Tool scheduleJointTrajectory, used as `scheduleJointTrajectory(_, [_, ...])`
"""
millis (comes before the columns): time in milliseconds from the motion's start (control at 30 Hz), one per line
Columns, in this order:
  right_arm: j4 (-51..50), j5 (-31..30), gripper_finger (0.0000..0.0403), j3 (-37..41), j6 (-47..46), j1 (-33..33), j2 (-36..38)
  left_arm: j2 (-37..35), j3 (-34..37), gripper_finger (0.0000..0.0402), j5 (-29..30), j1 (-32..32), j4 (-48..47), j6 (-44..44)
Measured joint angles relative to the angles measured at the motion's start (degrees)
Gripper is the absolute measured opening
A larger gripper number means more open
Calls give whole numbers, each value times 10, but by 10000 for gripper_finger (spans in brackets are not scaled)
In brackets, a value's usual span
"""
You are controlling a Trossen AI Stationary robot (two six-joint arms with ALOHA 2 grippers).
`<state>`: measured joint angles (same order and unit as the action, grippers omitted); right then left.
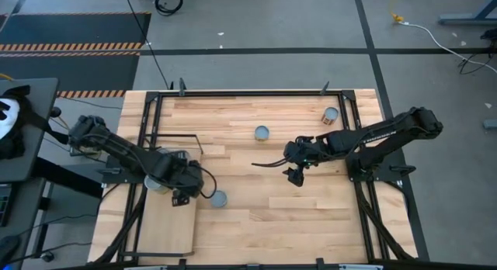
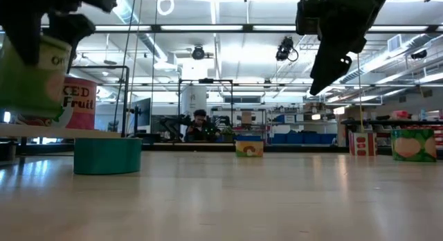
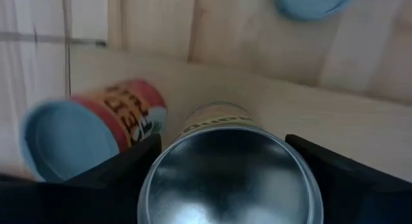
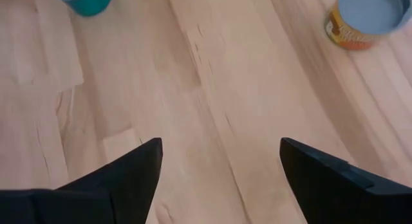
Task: Pick and place cans onto a shelf
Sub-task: Put the canned oranges on the shelf
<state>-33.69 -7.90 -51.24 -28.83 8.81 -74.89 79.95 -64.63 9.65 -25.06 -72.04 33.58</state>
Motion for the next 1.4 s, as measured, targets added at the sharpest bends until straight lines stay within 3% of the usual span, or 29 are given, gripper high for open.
scheduleJointTrajectory(433, [2, 0, 311, 0, -10, 9, 0, -3, 24, 348, 5, 1, 24, 35])
scheduleJointTrajectory(700, [2, 1, 311, 0, -11, 9, 0, -3, 18, 319, 6, 1, 20, 42])
scheduleJointTrajectory(1000, [2, 20, 310, 0, -11, 9, 0, -2, -51, 315, 34, 1, 8, 43])
scheduleJointTrajectory(1400, [2, 20, 310, 0, -12, 8, 0, -2, -22, 310, 10, 1, -7, -2])
